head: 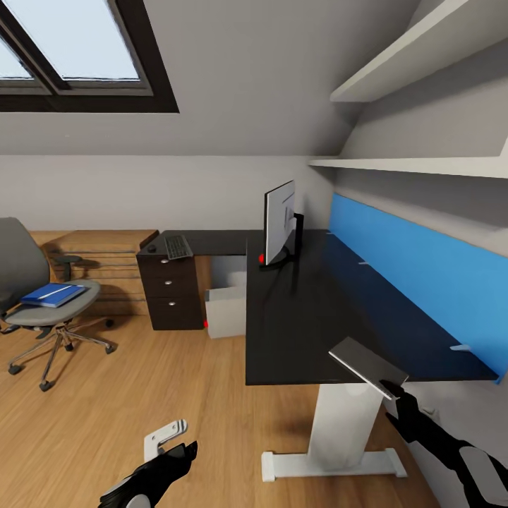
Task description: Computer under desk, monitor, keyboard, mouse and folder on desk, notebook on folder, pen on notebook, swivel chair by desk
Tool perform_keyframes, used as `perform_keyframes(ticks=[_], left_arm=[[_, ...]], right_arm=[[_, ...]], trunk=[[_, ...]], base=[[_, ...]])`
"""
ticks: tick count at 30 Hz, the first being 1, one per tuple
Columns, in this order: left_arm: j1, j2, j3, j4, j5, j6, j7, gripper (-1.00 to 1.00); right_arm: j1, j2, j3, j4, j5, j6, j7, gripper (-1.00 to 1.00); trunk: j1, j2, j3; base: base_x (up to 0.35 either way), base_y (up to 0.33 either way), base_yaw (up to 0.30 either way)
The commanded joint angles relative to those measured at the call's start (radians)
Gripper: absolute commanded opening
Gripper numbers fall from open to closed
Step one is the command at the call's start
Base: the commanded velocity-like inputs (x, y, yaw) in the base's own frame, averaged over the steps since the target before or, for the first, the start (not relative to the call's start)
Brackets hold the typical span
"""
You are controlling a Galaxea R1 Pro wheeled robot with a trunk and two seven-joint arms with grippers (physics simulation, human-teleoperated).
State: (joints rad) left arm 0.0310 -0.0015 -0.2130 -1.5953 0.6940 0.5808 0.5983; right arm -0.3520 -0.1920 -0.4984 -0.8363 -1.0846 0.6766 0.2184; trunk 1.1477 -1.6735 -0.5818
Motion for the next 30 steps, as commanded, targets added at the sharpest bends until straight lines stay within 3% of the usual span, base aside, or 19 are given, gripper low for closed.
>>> perform_keyframes(ticks=[1, 15, 20, 30], left_arm=[[0.0, 0.0, 0.0, -0.002, 0.01, 0.001, 0.009, 1.0], [0.0, 0.0, -0.001, -0.002, 0.01, 0.001, 0.009, 1.0], [0.0, -0.001, -0.002, -0.002, 0.01, 0.001, 0.01, 1.0], [0.0, 0.0, -0.002, -0.002, 0.01, 0.001, 0.011, 1.0]], right_arm=[[-0.001, 0.0, -0.003, 0.0, 0.002, 0.006, 0.003, 1.0], [-0.001, 0.002, -0.002, -0.001, 0.002, 0.006, 0.004, 1.0], [-0.001, 0.002, -0.002, -0.001, 0.002, 0.006, 0.004, 1.0], [-0.001, 0.005, -0.002, -0.001, 0.002, 0.006, 0.004, 1.0]], trunk=[[0.0, 0.0, -0.001], [0.0, 0.0, -0.001], [-0.019, 0.035, 0.015], [-0.019, 0.035, 0.015]], base=[[0.0, 0.0, 0.0], [0.0, 0.0, 0.0], [0.0, 0.0, 0.0], [0.0, 0.0, 0.0]])
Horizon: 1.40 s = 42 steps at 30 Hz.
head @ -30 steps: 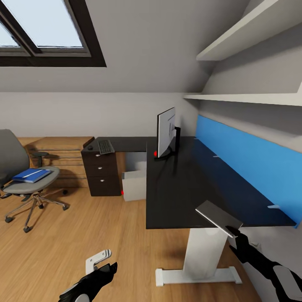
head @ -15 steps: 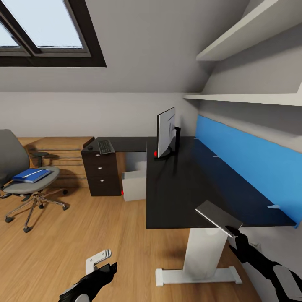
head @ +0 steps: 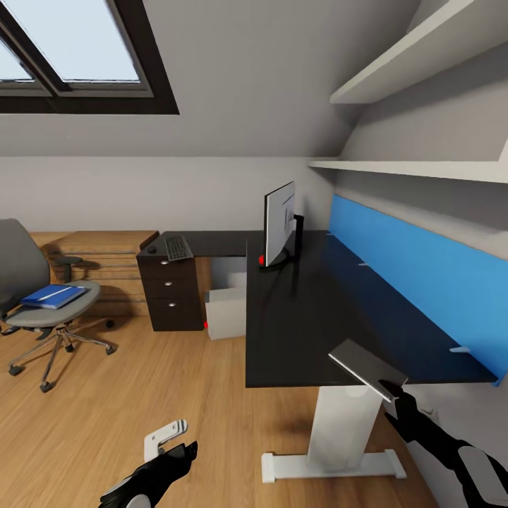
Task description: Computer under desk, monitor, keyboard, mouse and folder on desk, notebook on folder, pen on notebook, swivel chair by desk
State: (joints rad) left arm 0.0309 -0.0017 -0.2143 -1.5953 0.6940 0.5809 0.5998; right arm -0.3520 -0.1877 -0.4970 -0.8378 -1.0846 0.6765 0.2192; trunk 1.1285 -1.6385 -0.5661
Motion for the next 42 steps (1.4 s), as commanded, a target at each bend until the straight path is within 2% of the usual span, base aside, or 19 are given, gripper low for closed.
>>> perform_keyframes(ticks=[1, 3, 12, 13, 31, 42], left_arm=[[0.0, 0.0, 0.0, -0.002, 0.01, 0.001, 0.009, 1.0], [0.0, -0.001, -0.001, -0.002, 0.01, 0.0, 0.01, 1.0], [0.0, -0.001, -0.002, -0.002, 0.01, 0.001, 0.009, 1.0], [0.0, -0.001, -0.002, -0.002, 0.01, 0.001, 0.009, 1.0], [0.0, -0.001, -0.002, 0.001, 0.012, 0.003, 0.009, 1.0], [0.0, -0.001, -0.003, 0.002, 0.012, 0.0, 0.01, 1.0]], right_arm=[[-0.001, 0.0, -0.003, 0.001, 0.002, 0.006, 0.003, 1.0], [-0.001, 0.0, -0.003, 0.0, 0.002, 0.006, 0.003, 1.0], [-0.001, 0.001, -0.003, 0.0, 0.002, 0.006, 0.003, 1.0], [-0.001, 0.001, -0.003, 0.0, 0.002, 0.006, 0.003, -1.0], [-0.001, 0.001, -0.003, 0.0, 0.003, 0.006, 0.003, -1.0], [-0.001, 0.003, 0.001, -0.008, 0.005, 0.005, 0.003, -1.0]], trunk=[[0.0, 0.0, -0.001], [-0.008, 0.014, 0.005], [-0.008, 0.014, 0.005], [-0.008, 0.014, 0.005], [-0.008, 0.014, 0.005], [-0.05, 0.091, 0.04]], base=[[0.0, 0.0, 0.0], [0.0, 0.0, 0.0], [0.0, 0.0, 0.0], [0.0, 0.0, 0.0], [0.0, 0.0, 0.0], [0.0, 0.0, 0.0]])
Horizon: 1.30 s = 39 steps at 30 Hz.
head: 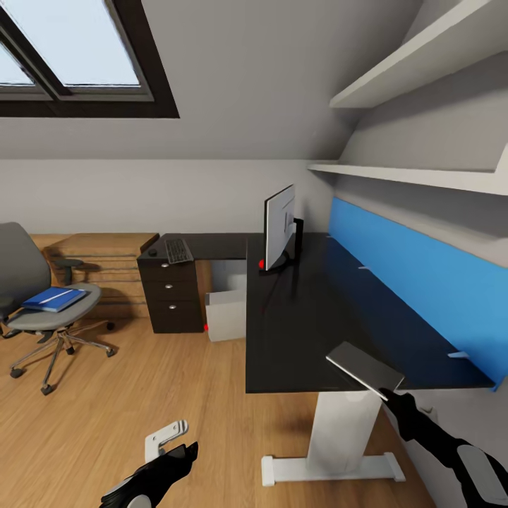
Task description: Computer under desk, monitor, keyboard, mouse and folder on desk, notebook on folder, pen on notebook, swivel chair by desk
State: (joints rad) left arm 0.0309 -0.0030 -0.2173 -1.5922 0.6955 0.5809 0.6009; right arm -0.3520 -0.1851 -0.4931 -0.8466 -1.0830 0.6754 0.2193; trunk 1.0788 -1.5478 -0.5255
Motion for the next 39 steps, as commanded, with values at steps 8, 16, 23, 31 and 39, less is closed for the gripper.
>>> perform_keyframes(ticks=[8, 16, 23, 31, 39], left_arm=[[0.0, 0.0, 0.0, -0.002, 0.01, 0.002, 0.009, 1.0], [0.0, 0.0, -0.001, -0.002, 0.01, 0.002, 0.008, 1.0], [0.0, 0.001, -0.028, -0.002, 0.009, 0.0, 0.01, 1.0], [0.0, 0.003, -0.028, -0.002, 0.006, -0.001, 0.01, 1.0], [0.0, 0.026, -0.019, -0.002, 0.006, -0.002, 0.01, 1.0]], right_arm=[[-0.001, 0.013, 0.034, -0.003, 0.003, 0.005, 0.045, -1.0], [-0.001, 0.016, 0.075, -0.004, 0.002, 0.006, 0.105, -1.0], [-0.001, 0.059, 0.247, -0.094, 0.004, 0.002, 0.129, -1.0], [-0.001, 0.177, 0.292, -0.13, 0.007, -0.079, 0.045, -1.0], [-0.003, 0.327, 0.295, -0.206, -0.001, -0.32, -0.118, -1.0]], trunk=[[-0.031, 0.056, 0.024], [-0.031, 0.056, 0.024], [-0.031, 0.056, 0.024], [-0.031, 0.056, 0.024], [-0.031, 0.056, 0.024]], base=[[0.0, 0.0, 0.0], [0.0, 0.0, 0.0], [0.0, 0.089, 0.0], [0.0, 0.284, 0.0], [0.0, 0.311, 0.0]])
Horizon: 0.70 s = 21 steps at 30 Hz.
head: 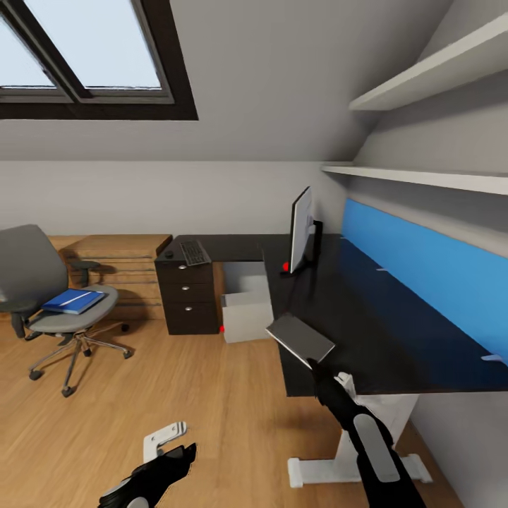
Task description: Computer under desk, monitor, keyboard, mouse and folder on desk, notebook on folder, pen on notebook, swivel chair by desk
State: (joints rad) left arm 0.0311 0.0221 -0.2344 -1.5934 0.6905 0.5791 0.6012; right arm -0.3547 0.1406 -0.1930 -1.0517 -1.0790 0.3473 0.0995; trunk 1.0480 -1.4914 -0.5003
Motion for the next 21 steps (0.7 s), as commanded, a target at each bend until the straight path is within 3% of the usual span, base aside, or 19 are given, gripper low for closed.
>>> perform_keyframes(ticks=[1, 4, 21], left_arm=[[0.0, 0.002, -0.001, -0.001, 0.011, -0.001, 0.01, 1.0], [0.0, 0.006, 0.005, -0.001, 0.011, -0.001, 0.008, 1.0], [0.0, 0.007, 0.012, 0.013, 0.012, 0.002, 0.006, 1.0]], right_arm=[[0.0, 0.005, -0.005, -0.004, -0.006, 0.002, -0.001, -1.0], [0.0, 0.015, -0.007, -0.004, -0.008, -0.018, -0.003, -1.0], [0.003, 0.013, -0.011, -0.001, -0.01, -0.025, 0.004, -1.0]], trunk=[[0.0, -0.001, -0.001], [0.0, -0.001, -0.001], [0.0, -0.001, -0.001]], base=[[0.0, 0.314, 0.0], [0.012, 0.317, 0.0], [0.104, 0.322, 0.0]])
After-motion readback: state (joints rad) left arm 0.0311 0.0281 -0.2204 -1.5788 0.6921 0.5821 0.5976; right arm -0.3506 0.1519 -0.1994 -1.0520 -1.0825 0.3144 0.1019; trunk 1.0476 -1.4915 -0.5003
